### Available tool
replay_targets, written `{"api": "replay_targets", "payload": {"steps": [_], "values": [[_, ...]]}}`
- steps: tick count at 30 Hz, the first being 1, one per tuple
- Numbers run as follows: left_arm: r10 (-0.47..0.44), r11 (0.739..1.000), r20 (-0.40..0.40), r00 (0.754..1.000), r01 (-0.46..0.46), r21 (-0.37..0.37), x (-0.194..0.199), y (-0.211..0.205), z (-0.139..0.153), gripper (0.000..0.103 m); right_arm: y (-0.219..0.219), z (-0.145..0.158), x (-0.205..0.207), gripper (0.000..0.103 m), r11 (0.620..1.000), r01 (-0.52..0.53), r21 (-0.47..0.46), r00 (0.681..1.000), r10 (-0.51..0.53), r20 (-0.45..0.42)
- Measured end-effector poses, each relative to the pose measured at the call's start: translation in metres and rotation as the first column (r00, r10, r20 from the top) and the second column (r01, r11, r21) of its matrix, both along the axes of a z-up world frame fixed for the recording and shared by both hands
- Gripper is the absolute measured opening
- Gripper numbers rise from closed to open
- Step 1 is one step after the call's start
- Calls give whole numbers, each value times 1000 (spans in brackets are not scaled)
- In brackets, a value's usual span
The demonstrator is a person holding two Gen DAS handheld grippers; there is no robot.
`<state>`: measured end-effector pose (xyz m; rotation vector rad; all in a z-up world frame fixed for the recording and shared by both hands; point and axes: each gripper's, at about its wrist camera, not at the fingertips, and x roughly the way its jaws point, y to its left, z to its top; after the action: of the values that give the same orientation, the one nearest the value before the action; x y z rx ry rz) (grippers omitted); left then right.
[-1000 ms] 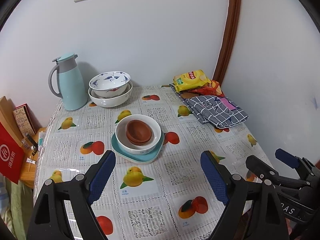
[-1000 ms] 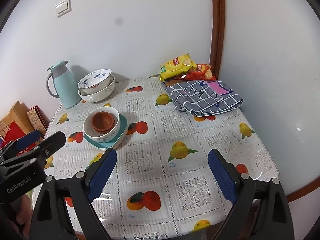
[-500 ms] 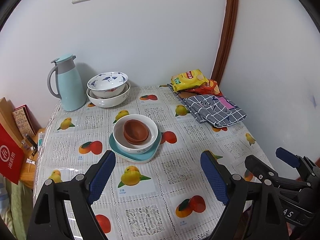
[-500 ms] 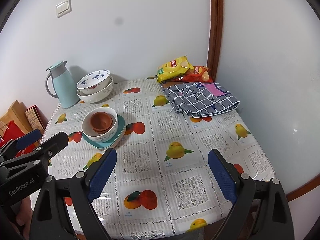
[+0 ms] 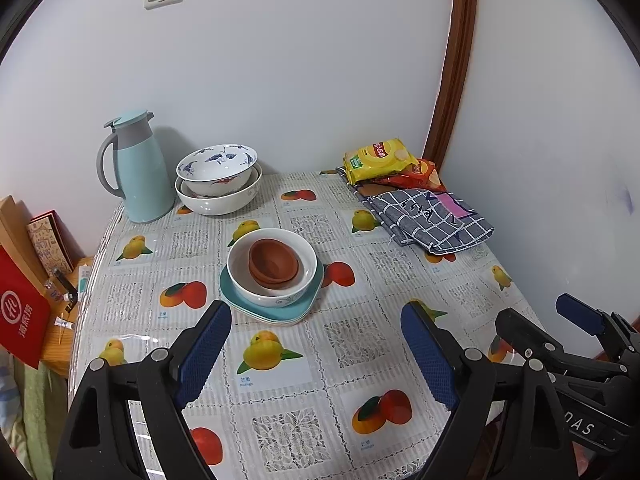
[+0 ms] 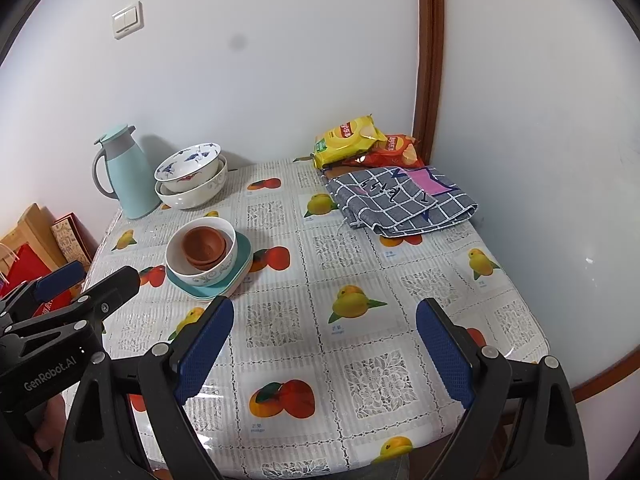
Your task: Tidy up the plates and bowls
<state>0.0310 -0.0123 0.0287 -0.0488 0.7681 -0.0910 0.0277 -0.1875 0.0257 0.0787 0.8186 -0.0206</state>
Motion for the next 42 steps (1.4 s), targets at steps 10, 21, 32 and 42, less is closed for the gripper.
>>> {"api": "replay_targets", "payload": {"steps": [10,21,32,42], "values": [[1,1000,-1,1000,-1,-1,-1,-1,1,86,-1,2,-3,92,1000,6,4,1000,-6,8],[1,1000,-5,1000,-1,-1,-2,0,2,86,-3,3,-3,92,1000,5,6,1000,-5,10],[2,1000,-5,1000,-2,1,-3,-1,2,86,-4,5,-4,92,1000,5,6,1000,-5,13],[-2,1000,-4,1000,2,1,-4,1,2,86,-3,7,-8,92,1000,9,7,1000,-9,18]]}}
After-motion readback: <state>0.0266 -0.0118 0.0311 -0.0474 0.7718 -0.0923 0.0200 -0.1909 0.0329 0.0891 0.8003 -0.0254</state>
